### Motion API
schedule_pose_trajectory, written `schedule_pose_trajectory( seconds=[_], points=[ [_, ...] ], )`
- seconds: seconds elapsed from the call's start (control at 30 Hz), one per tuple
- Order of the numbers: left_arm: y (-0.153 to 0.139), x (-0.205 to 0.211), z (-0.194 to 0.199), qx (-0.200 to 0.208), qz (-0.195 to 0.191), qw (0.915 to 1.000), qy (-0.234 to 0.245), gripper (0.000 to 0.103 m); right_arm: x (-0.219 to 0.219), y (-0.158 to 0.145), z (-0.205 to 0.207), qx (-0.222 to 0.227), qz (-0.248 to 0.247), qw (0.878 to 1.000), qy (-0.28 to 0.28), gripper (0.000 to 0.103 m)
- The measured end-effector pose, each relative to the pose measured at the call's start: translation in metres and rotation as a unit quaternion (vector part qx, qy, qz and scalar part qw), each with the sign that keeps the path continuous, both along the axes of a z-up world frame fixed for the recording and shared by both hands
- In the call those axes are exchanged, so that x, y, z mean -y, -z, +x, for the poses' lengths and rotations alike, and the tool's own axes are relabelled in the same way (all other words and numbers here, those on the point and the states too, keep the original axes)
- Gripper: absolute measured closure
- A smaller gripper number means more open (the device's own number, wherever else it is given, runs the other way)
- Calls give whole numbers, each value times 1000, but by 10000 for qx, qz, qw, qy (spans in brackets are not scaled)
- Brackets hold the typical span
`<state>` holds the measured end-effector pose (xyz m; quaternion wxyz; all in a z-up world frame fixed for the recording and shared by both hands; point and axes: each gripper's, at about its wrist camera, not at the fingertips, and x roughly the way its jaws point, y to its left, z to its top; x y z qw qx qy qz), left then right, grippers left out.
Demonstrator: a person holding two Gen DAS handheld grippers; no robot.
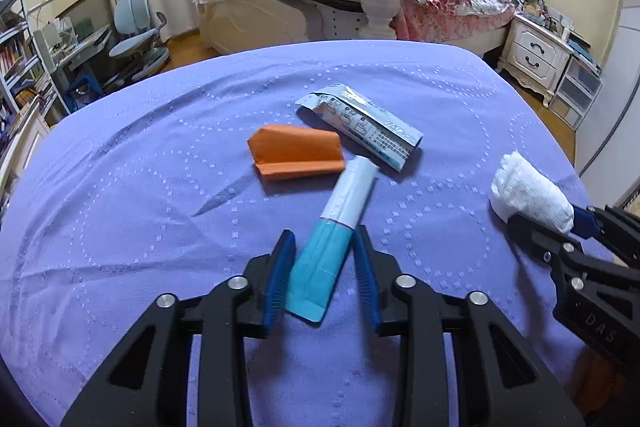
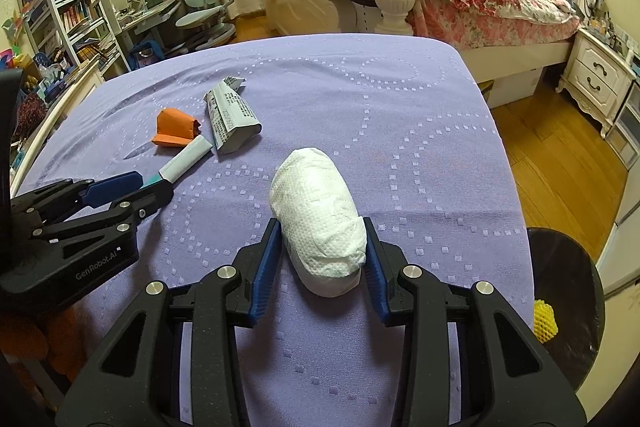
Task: Collect trash
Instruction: 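Grasp the teal tube with the left gripper while the right holds the white roll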
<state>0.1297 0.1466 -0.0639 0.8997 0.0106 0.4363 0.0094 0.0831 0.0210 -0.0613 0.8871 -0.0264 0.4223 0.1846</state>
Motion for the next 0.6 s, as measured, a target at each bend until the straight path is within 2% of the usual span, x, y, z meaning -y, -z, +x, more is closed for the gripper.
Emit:
schedule_pose_trajectory(
  seconds=[0.07, 0.37, 0.6],
  points=[
    [0, 1, -5, 19, -19, 10000, 12, 80, 0, 0, 0, 4, -1, 10000, 1, 65],
    [-6, 3, -31, 171, -281, 9991, -255, 81, 9, -2, -6, -9, 82, 10000, 55, 65],
    [-13, 10, -50, 318, -424, 9980, -356, 81, 20, -3, -27, 39, 126, 9999, 89, 65]
  ],
)
